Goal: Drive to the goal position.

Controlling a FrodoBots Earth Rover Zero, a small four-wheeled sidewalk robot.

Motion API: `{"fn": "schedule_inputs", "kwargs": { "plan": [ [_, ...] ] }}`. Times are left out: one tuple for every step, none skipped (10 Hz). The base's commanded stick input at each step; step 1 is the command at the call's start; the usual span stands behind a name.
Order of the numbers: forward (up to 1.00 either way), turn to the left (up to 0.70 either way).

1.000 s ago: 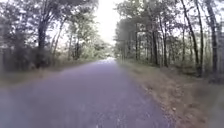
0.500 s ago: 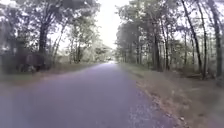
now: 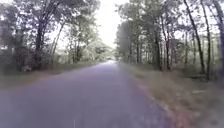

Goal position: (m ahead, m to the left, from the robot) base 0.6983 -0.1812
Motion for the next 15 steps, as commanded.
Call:
{"fn": "schedule_inputs", "kwargs": {
  "plan": [
    [0.45, 0.0],
    [0.45, 0.0],
    [0.45, 0.0],
    [0.45, 0.0],
    [0.45, 0.0],
    [0.45, 0.0],
    [0.45, 0.0],
    [0.45, 0.0],
    [0.45, 0.0],
    [0.45, 0.0],
    [0.45, 0.0],
    [0.45, 0.0],
    [0.45, 0.0],
    [0.45, 0.0],
    [0.45, 0.0]
  ]
}}
